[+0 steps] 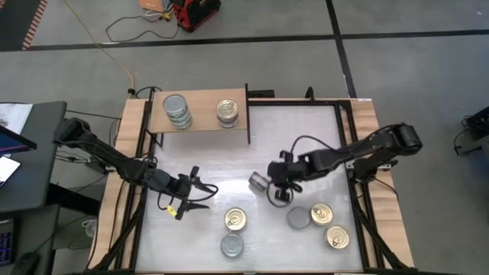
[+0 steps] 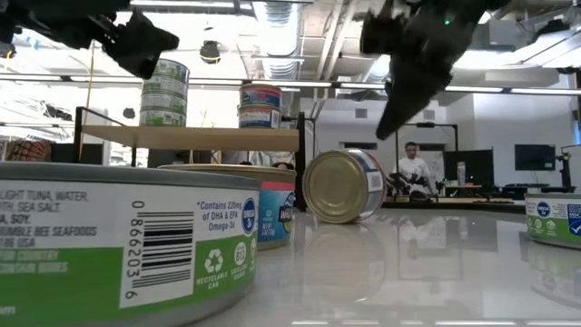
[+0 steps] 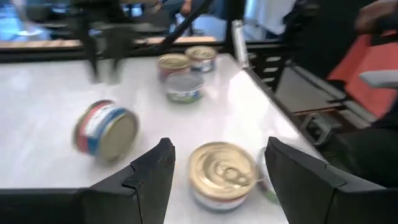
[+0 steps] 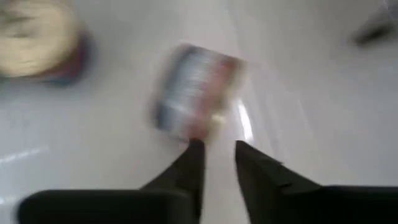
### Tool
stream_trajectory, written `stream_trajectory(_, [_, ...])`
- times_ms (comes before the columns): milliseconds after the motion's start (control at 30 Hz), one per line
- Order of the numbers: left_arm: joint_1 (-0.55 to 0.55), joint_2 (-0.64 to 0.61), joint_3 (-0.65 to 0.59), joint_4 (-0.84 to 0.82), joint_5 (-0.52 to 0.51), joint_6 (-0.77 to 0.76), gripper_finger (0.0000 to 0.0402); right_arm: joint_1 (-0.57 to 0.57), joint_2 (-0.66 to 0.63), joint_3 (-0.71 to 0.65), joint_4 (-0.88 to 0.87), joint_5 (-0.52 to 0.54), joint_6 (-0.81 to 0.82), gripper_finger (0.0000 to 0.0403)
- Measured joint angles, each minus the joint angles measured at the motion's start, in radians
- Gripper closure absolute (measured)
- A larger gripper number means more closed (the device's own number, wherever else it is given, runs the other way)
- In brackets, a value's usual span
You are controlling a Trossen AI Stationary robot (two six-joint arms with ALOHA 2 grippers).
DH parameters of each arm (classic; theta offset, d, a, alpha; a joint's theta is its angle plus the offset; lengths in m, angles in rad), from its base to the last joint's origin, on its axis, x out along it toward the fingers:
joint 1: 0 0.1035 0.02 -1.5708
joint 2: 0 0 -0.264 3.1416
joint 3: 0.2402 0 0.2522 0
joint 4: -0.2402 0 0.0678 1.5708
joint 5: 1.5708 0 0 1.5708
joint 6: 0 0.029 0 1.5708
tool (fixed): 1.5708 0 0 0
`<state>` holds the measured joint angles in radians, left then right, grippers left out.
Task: Stack canned seafood by type on shelf
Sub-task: Stack the blue-pink tuna can on top of the other blue-pink tuna cans on the shelf
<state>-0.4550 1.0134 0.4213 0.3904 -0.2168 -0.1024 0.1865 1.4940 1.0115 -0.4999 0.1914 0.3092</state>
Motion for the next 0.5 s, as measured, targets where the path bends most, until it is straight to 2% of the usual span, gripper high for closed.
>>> stream_trajectory(200, [-0.004,-0.026,0.000,0.005,-0.042,0.012,0.0162,0.052,-0.001,0.000,0.107,0.000,0.002,0.0117])
stream_trajectory(300, [-0.017,-0.066,0.000,-0.004,-0.087,0.029,0.0162,0.056,0.003,0.000,0.100,0.099,0.109,0.0054])
stream_trajectory(400, [-0.030,-0.101,0.000,-0.021,-0.166,0.035,0.0162,0.064,0.022,0.000,0.094,0.143,0.185,0.0027])
stream_trajectory(500, [-0.042,-0.135,0.000,-0.050,-0.232,0.019,0.0162,0.081,0.057,0.003,0.129,0.154,0.214,0.0027])
